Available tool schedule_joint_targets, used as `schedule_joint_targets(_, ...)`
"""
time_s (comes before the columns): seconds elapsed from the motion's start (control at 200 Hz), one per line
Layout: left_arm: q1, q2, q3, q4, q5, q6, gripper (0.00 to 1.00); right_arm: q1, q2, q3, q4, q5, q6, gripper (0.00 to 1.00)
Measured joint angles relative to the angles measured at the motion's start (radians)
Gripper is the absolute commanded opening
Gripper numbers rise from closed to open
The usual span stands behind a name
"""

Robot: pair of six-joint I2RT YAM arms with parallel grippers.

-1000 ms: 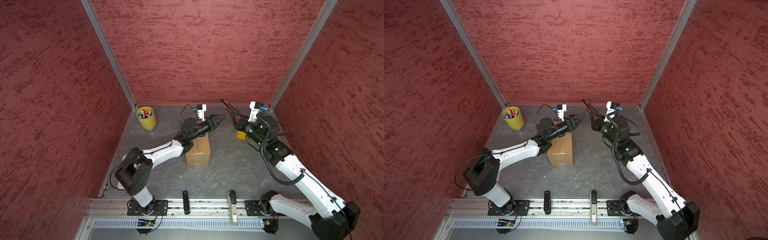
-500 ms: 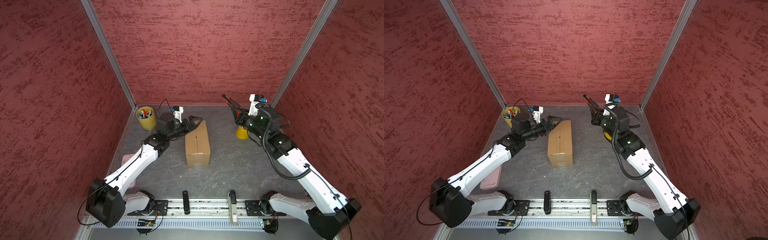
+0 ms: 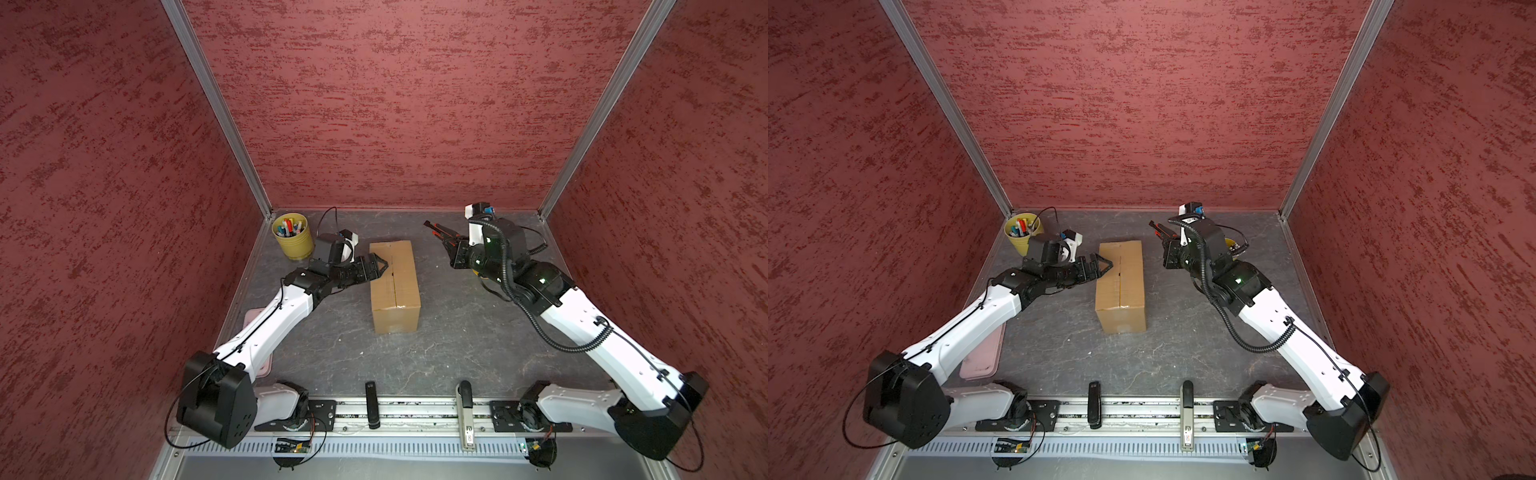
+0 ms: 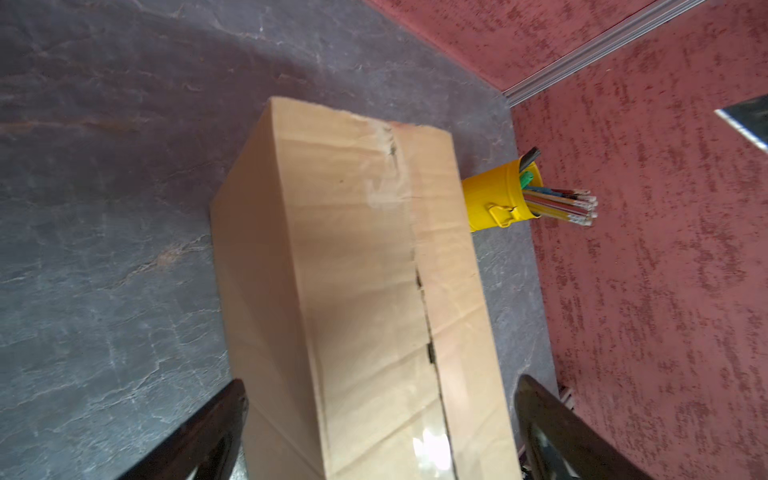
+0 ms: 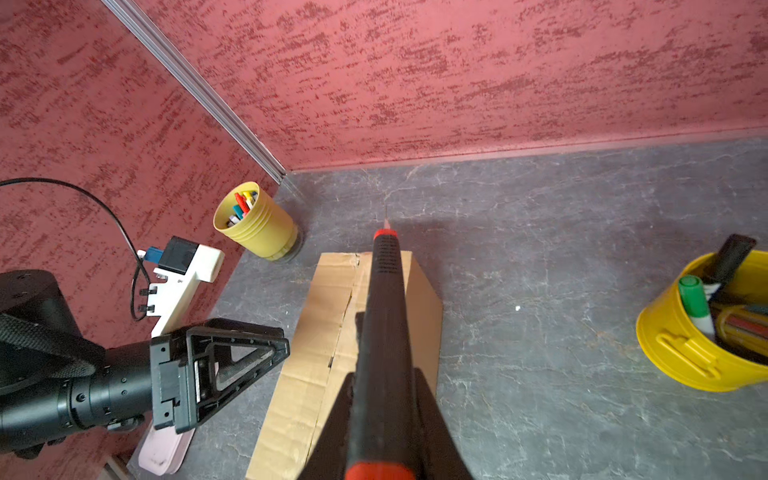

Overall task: Unpack the express box
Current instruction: 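Grasp the box end nearest the robot with left gripper while right brings cutter over box, then lower the cutter blade into the taped seam at the box's far end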

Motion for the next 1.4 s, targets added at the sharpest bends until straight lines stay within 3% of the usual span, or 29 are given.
schedule_joint_targets(0.837,0.018,0.154,-0.119,0.338,0.002,-0.027,1.00,0.103,0.140,0.125,-0.101,0.043,-0.006,0.00)
schedule_joint_targets(1.398,0.031,0.159,-0.196,0.490,0.027,-0.092,1.00,0.188,0.340,0.247,-0.199,0.128,0.027,0.00)
